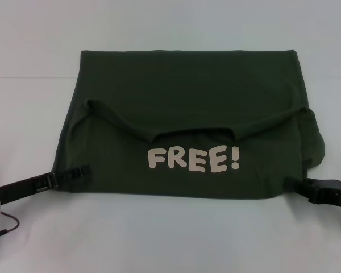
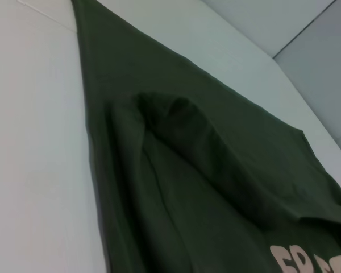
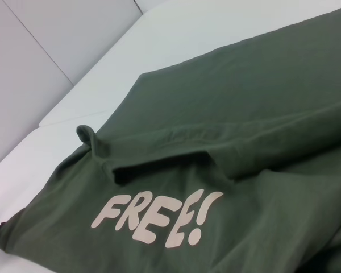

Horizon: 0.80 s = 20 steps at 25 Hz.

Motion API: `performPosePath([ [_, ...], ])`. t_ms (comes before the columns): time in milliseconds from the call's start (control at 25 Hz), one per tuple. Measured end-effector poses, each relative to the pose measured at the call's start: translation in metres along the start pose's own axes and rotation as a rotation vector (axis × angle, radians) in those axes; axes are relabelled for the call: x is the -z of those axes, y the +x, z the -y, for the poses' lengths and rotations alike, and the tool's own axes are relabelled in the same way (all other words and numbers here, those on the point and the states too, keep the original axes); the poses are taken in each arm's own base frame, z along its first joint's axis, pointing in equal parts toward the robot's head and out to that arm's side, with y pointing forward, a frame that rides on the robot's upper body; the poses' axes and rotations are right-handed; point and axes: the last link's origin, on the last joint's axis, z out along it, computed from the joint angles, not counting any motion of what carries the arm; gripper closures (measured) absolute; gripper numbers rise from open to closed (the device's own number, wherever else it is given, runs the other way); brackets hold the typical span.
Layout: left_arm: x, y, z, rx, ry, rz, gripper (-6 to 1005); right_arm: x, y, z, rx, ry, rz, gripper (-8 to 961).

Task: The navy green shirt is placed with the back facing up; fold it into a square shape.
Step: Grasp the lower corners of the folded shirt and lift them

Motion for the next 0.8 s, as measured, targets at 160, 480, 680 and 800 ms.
performPosePath([
  [160,0.0001,0.0009,0.0037,0.000,0.027,0.005,143,-0.0007,-0.0005,-0.0004,0.001,-0.002,0.000,902],
  [480,-0.0003,0.0031,0.0073,-0.027,0.059,0.021,322,-0.0013,-0.0017,-0.0009,0.002,-0.005,0.001,902],
  [680,-0.0022,0.0037,0.0068,-0.047,0.064,0.035,566,-0.0015,-0.0018,-0.0011,0.001,-0.006,0.000,903],
  [800,-0.0018,0.0047,0.0072,-0.051,0.065,0.038,632,-0.0014,-0.0021,-0.0015,0.001,-0.009,0.000,903],
])
